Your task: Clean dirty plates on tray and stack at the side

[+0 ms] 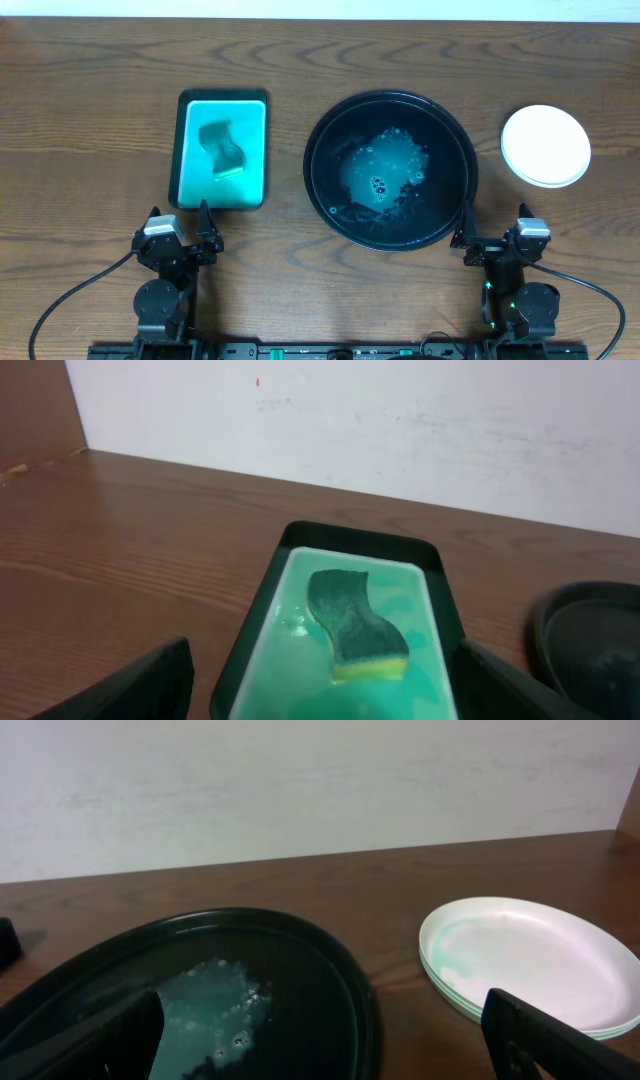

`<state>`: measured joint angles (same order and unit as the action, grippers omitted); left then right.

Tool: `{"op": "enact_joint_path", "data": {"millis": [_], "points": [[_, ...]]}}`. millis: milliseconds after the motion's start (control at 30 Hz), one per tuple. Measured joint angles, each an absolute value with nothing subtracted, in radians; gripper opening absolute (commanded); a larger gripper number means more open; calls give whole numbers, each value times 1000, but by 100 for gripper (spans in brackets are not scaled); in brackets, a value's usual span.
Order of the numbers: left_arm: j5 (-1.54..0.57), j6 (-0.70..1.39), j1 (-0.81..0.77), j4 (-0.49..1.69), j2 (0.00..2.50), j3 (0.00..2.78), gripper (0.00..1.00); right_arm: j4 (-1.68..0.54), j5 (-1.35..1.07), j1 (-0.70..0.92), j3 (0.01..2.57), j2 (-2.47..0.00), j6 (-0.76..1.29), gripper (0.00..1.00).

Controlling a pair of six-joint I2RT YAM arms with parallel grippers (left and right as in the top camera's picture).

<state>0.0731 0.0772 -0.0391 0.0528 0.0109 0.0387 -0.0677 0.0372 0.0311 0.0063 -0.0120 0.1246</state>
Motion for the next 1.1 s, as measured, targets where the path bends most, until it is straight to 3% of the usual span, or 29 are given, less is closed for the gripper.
{"op": "enact_joint_path", "data": {"millis": [900, 1100], "points": [[73, 77, -39, 53, 11, 39, 82, -68, 37, 31, 6, -12, 124, 99], [73, 77, -39, 53, 11, 39, 82, -68, 39, 31, 6, -12, 17, 99]]}}
